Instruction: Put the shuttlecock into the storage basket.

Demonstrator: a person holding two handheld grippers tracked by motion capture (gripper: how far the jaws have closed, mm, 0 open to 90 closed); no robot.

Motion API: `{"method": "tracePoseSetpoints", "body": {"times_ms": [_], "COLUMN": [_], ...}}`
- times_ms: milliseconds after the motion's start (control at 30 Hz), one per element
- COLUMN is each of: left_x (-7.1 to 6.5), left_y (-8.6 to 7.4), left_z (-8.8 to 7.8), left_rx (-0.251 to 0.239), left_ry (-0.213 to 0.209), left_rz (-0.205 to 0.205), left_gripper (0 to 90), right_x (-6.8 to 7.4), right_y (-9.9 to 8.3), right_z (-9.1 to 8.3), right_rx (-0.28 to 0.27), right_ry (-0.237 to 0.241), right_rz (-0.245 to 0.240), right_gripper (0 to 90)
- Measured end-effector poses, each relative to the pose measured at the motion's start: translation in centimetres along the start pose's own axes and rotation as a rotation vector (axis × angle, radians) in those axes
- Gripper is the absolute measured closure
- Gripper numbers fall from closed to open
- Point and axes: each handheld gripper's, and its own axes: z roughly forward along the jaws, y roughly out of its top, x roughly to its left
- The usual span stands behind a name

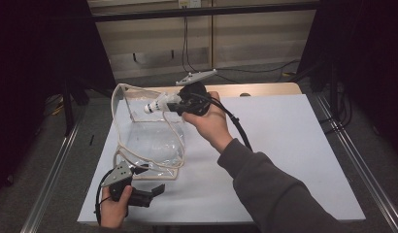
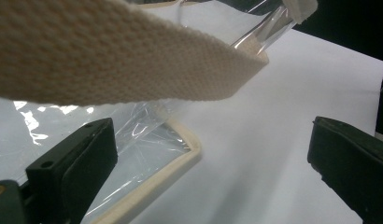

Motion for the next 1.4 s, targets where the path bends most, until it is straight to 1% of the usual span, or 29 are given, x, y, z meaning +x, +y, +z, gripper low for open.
{"method": "tracePoseSetpoints", "body": {"times_ms": [33, 67, 100, 167, 200, 233, 300, 333, 467, 500, 533, 567, 767, 900, 1067, 1400], "left_x": [-0.1, -0.1, 0.0, 0.0, -0.1, -0.1, -0.1, 0.0, 0.0, -0.1, 0.0, 0.0, 0.0, 0.0, 0.0, 0.0], "left_y": [0.0, 0.0, 0.0, 0.0, 0.0, 0.0, 0.0, 0.0, 0.0, 0.0, 0.0, 0.0, 0.0, 0.0, -0.1, -0.1], "left_z": [0.0, 0.0, 0.0, 0.0, 0.0, -0.1, -0.1, -0.1, -0.1, -0.1, -0.1, -0.1, -0.1, -0.1, -0.1, -0.1], "left_rx": [0.003, 0.001, -0.002, -0.003, -0.004, -0.004, -0.004, -0.005, -0.006, -0.005, -0.004, -0.005, -0.007, -0.006, -0.006, -0.003], "left_ry": [0.011, 0.010, 0.000, 0.001, 0.020, 0.018, 0.019, -0.001, -0.002, 0.017, 0.002, -0.002, 0.001, -0.001, -0.001, 0.000], "left_rz": [0.000, -0.002, -0.003, -0.003, -0.004, -0.006, -0.006, -0.004, -0.005, -0.006, -0.005, -0.005, -0.010, -0.007, -0.009, -0.009], "left_gripper": [1.5, 1.5, 1.5, 1.5, 1.5, 1.5, 1.5, 1.5, 1.5, 1.5, 1.5, 1.5, 1.5, 1.5, 1.5, 1.5], "right_x": [0.1, 0.2, 0.3, 0.5, 0.5, 0.6, 0.7, 0.8, 1.0, 1.1, 1.1, 1.2, 1.6, 1.9, 2.2, 2.3], "right_y": [0.1, 0.1, 0.2, 0.3, 0.3, 0.3, 0.3, 0.3, 0.4, 0.4, 0.5, 0.5, 0.6, 0.6, 0.7, 0.7], "right_z": [0.1, 0.2, 0.3, 0.5, 0.6, 0.7, 1.0, 1.1, 1.5, 1.6, 1.8, 1.9, 2.6, 3.0, 3.4, 4.2], "right_rx": [0.001, 0.000, 0.000, 0.002, 0.004, 0.006, 0.010, 0.008, 0.006, 0.008, 0.008, 0.008, 0.019, 0.014, 0.020, 0.021], "right_ry": [0.000, 0.002, 0.003, 0.003, 0.004, -0.001, 0.005, 0.004, 0.005, 0.008, 0.009, 0.010, 0.016, 0.022, 0.016, 0.020], "right_rz": [-0.004, -0.004, -0.004, -0.007, -0.013, -0.014, -0.017, -0.017, -0.013, -0.013, -0.010, -0.013, -0.014, -0.010, -0.015, -0.009], "right_gripper": [89.0, 89.0, 89.0, 89.0, 89.0, 89.0, 89.0, 89.0, 89.0, 89.0, 89.0, 89.0, 89.0, 89.1, 89.0, 89.0]}}
